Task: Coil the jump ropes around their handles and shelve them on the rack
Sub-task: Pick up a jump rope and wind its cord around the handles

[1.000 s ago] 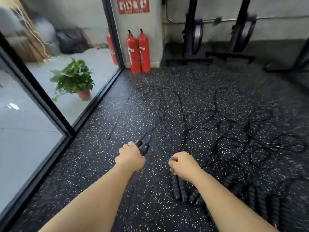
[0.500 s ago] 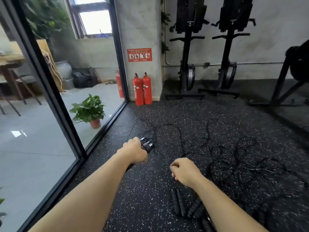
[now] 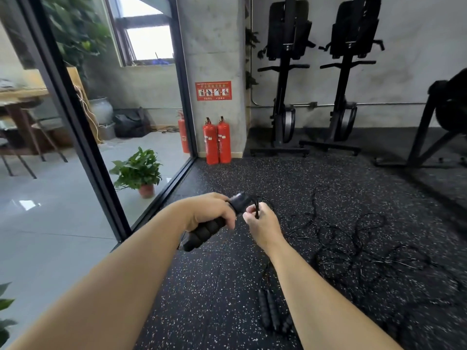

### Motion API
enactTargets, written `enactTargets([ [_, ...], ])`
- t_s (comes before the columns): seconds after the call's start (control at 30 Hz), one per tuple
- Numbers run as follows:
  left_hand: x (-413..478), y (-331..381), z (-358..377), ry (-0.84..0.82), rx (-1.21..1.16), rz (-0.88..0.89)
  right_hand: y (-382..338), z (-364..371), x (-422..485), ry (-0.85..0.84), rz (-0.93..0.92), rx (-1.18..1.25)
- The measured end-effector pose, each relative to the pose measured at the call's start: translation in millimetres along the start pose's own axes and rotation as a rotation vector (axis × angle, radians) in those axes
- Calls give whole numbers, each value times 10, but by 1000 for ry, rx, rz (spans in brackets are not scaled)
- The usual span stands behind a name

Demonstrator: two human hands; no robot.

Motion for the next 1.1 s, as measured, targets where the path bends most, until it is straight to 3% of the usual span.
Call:
enactTargets([
  [0.1,109,70,-91,41,-305,-66,92,86,24,-39,-14,41],
  [0.2,232,124,-226,155,-598,-153,385,214,33,-110,36,-90],
  [0.4,374,126,-446,386,-902,-157,961,349,-148,-317,137,-344],
  [0.5,394,-30,-363,381,-787,-178,934,342,-171,-387,116,-403],
  [0.7,254,-316,296,46,-276,-130,396,295,-32,-434,-195,-502],
  [0.9,220,-328,395,230,-57,14,34,-37,131,-250,-436,-701],
  [1.0,245,-339,262,279,-247,5,107,-147,224,-134,-446,-792],
  [1.1,316,-414,72,391,-563,-29,383,-205,379,-104,-303,-855],
])
Point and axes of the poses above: each hand's wrist, its own x-axis towards the middle knuckle, its own z-axis out of the palm, y = z × x, the point moved 3 cm from there along x, towards the middle knuckle, and after that the axes turned 15 degrees about y, right-handed, at the moved point
